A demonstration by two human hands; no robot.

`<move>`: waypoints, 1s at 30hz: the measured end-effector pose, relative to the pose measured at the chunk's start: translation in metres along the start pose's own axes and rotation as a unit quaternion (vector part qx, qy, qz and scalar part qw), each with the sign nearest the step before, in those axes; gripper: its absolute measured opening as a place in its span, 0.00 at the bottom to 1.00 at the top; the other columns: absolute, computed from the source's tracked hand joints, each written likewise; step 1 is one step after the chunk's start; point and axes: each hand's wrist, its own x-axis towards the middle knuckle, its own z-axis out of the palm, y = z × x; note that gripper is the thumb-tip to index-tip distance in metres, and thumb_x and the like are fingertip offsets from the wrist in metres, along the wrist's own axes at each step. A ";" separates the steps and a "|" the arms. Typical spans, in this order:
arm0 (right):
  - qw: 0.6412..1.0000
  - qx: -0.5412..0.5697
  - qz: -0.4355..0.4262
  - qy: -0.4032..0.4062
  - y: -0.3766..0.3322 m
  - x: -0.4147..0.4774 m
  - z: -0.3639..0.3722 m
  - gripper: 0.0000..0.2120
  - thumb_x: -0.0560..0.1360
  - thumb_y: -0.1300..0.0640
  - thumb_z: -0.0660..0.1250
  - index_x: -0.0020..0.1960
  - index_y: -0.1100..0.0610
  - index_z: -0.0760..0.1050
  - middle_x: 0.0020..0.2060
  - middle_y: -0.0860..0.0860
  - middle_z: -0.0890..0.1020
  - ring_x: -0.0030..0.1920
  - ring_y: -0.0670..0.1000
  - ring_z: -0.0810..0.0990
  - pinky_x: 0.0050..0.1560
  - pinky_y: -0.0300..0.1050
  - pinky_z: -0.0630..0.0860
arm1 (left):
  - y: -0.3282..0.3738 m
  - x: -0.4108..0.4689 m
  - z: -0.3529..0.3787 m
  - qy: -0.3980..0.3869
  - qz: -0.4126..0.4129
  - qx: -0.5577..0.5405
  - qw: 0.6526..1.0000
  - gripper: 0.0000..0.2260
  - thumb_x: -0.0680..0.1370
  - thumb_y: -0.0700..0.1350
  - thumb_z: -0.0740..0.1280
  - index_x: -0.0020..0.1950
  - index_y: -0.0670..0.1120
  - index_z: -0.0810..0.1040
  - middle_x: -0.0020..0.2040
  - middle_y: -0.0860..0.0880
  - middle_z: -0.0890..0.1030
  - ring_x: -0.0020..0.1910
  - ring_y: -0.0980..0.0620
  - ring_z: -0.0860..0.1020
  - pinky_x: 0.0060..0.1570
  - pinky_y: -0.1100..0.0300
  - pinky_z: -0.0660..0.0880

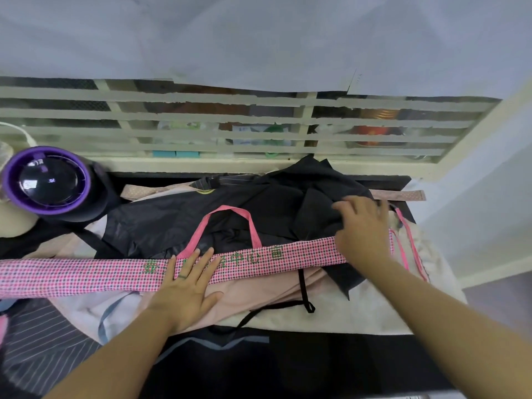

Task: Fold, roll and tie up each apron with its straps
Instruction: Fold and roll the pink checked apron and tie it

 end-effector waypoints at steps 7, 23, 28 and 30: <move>0.947 0.032 -0.312 -0.070 -0.117 -0.079 0.051 0.25 0.78 0.47 0.52 0.72 0.53 0.65 0.73 0.51 0.67 0.74 0.51 0.61 0.70 0.59 0.53 | 0.001 0.003 0.000 -0.027 -0.012 -0.018 0.999 0.29 0.81 0.63 0.43 0.75 0.47 0.59 0.72 0.48 0.69 0.70 0.48 0.65 0.68 0.45 0.49; 0.963 0.231 0.105 -0.090 0.024 -0.062 0.031 0.25 0.82 0.45 0.51 0.72 0.59 0.67 0.73 0.53 0.66 0.74 0.52 0.61 0.74 0.46 0.53 | 0.005 0.002 -0.011 -0.038 0.009 -0.058 0.998 0.43 0.54 0.69 0.12 0.66 0.51 0.19 0.70 0.55 0.22 0.72 0.51 0.27 0.58 0.48 0.19; 0.819 0.504 0.274 -0.024 -0.073 -0.075 -0.001 0.05 0.77 0.61 0.65 0.48 0.52 0.77 0.46 0.49 0.82 0.47 0.48 0.80 0.52 0.44 0.76 | 0.005 0.004 -0.011 -0.035 0.005 -0.060 0.998 0.43 0.56 0.70 0.13 0.68 0.50 0.21 0.70 0.55 0.23 0.72 0.51 0.28 0.64 0.45 0.24; 0.648 0.625 0.424 -0.102 -0.106 -0.077 0.007 0.03 0.77 0.59 0.66 0.51 0.56 0.76 0.46 0.53 0.81 0.46 0.50 0.80 0.53 0.48 0.79 | 0.004 0.003 -0.009 -0.023 0.002 -0.045 0.999 0.42 0.62 0.70 0.17 0.71 0.50 0.25 0.72 0.54 0.26 0.74 0.50 0.32 0.65 0.45 0.26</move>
